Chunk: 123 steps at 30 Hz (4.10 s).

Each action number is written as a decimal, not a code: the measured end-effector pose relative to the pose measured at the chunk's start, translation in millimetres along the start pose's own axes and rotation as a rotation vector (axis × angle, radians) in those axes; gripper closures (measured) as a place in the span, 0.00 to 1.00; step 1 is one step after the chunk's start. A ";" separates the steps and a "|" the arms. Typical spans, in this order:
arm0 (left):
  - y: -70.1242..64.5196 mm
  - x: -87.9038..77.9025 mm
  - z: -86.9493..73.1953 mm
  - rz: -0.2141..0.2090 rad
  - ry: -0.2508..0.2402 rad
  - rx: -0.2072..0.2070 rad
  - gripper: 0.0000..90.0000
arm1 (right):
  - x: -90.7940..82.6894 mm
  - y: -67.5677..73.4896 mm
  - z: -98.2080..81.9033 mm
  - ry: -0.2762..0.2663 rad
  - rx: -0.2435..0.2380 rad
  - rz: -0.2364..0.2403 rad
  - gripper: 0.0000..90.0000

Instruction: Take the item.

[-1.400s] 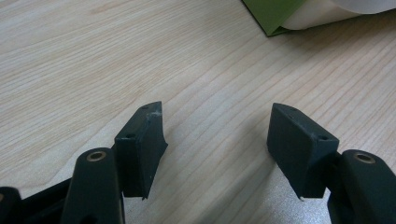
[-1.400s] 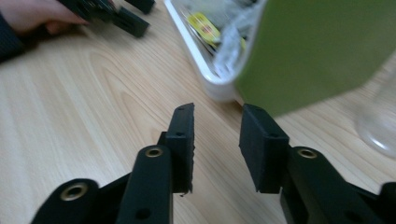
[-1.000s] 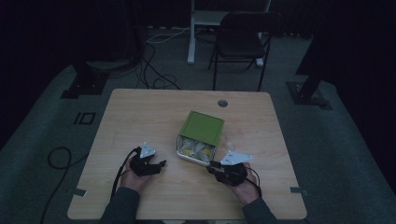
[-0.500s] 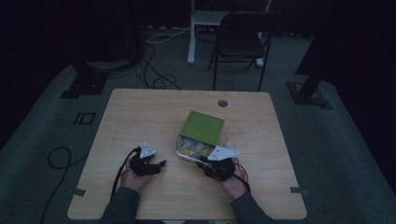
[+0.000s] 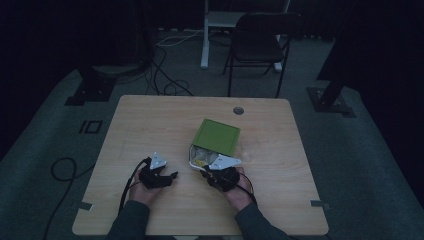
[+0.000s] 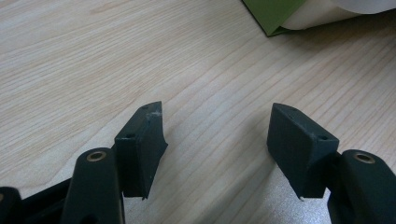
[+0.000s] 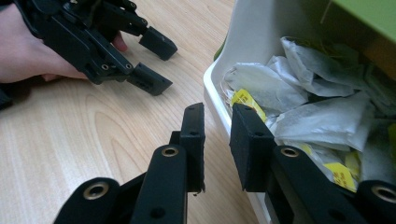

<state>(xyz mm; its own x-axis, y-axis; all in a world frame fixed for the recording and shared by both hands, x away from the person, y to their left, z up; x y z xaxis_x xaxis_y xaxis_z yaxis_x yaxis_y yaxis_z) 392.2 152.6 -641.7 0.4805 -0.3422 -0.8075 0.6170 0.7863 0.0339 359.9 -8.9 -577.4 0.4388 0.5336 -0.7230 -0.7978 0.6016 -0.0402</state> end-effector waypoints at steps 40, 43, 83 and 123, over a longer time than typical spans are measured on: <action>0.0 0.0 0.0 0.000 0.000 -0.001 0.42 | 9.5 18.6 -6.1 0.032 -0.055 0.046 0.80; -0.1 0.0 0.0 0.000 0.000 -0.001 0.42 | 9.0 20.2 -6.8 0.037 -0.058 0.047 0.81; -0.1 -0.2 -0.4 -0.001 0.004 -0.001 0.42 | 16.1 -5.8 40.2 0.060 -0.074 -0.244 0.73; -0.1 -0.2 -0.3 -0.001 0.004 -0.001 0.42 | -29.2 -7.5 48.8 -0.056 0.030 -0.133 1.00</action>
<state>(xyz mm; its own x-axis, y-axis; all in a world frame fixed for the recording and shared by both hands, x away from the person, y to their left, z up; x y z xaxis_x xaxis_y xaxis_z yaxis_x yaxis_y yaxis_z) 391.8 152.8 -641.8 0.4778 -0.3408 -0.8097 0.6164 0.7868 0.0326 373.3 0.0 -522.4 0.5626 0.4802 -0.6729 -0.7191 0.6859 -0.1117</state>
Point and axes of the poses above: each handheld gripper's, and its own axes: x roughly forward along the jaws, z roughly out of its top, y roughly to its left, the point moved 10 cm from there along x, roughly forward along the jaws, and after that the axes turned 12 degrees about y, right-handed, at the moved point
